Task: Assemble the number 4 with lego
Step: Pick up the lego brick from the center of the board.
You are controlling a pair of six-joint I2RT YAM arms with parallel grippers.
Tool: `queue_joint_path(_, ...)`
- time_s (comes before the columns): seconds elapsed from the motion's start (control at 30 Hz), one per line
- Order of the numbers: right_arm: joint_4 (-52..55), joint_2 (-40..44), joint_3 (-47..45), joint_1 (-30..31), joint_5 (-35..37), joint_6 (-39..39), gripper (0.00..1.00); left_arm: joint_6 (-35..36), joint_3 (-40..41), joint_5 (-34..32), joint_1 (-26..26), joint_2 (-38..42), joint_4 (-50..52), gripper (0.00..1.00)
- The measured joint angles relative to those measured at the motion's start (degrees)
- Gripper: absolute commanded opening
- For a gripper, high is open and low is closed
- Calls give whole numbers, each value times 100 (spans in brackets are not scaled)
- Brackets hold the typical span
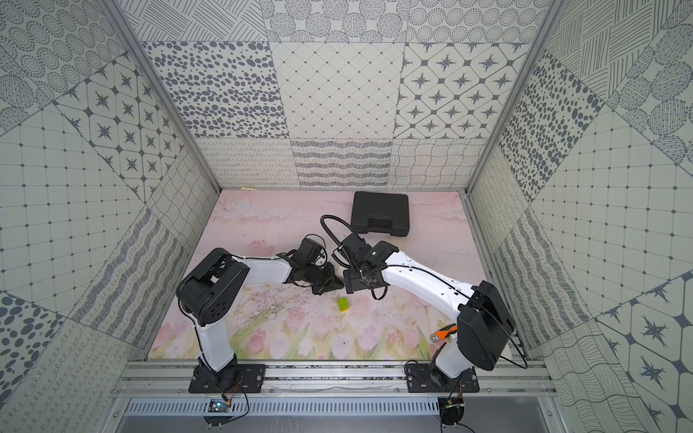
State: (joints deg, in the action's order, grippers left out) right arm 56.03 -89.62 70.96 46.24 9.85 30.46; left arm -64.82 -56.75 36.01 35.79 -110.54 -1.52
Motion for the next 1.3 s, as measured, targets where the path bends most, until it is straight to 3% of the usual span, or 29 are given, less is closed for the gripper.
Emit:
queue_joint_path(0.47,-422,-1554,990,-466,-188,-1416,86,586,-1432,299,-107,-1082,85,9)
queue_joint_path(1.0,-376,-1668,1180,-728,-133,-1641,85,984,-1554,302,-166,-1141,214,8)
queue_joint_path(1.3,-315,-1880,1388,-863,-197,-1805,67,1054,-1657,326,-175,-1202,256,7)
